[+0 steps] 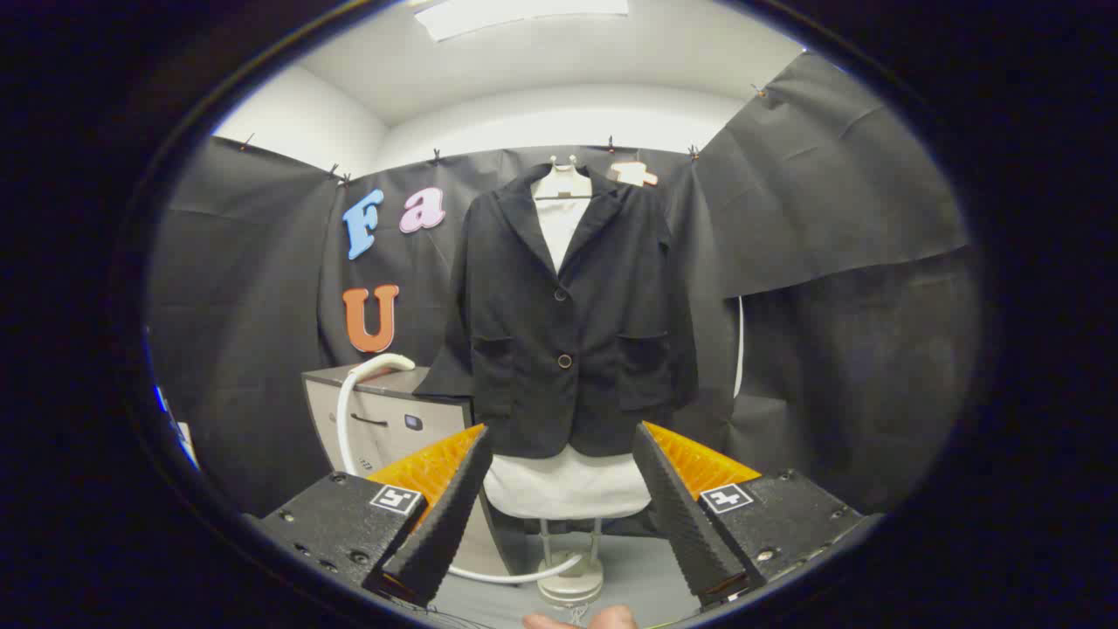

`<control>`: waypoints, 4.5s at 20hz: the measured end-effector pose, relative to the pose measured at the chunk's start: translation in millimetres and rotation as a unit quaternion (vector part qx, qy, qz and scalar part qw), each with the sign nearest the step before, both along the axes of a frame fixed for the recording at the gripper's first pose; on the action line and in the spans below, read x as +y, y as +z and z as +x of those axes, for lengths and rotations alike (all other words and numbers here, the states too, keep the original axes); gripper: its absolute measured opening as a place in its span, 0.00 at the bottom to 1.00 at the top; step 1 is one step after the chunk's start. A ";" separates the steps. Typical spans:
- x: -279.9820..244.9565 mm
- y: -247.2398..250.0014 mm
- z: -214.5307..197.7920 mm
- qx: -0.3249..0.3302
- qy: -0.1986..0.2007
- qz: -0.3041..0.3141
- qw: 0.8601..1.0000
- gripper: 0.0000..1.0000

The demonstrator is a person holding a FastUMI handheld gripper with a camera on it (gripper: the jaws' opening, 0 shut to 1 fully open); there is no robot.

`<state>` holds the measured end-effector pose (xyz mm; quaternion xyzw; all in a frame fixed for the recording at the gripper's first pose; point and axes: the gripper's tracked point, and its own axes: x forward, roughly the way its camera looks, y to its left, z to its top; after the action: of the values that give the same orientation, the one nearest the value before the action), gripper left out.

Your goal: Iron the clothes twice with a garment steamer, once on the left side and once on the right side.

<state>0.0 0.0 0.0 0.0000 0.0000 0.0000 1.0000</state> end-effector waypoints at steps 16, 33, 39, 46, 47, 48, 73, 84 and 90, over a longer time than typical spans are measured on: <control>14.5 23.7 12.2 -0.014 -0.008 -0.010 1.000 1.00; 269.0 51.0 151.1 0.046 0.150 0.013 0.988 1.00; 355.2 43.1 245.9 0.099 0.187 0.025 0.977 1.00; 435.7 5.1 351.1 0.186 0.195 0.030 0.962 1.00; 443.9 -6.1 365.5 0.203 0.191 0.029 0.960 1.00; 450.6 -15.9 378.8 0.220 0.185 0.028 0.958 1.00; 512.0 -76.6 462.8 0.312 0.124 0.027 0.941 0.35; 460.6 49.4 344.6 0.218 0.239 0.096 0.941 0.30; 396.7 97.0 281.6 0.164 0.247 0.102 0.950 0.31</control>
<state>281.6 396.7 97.0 0.1022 0.1639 0.2466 0.9497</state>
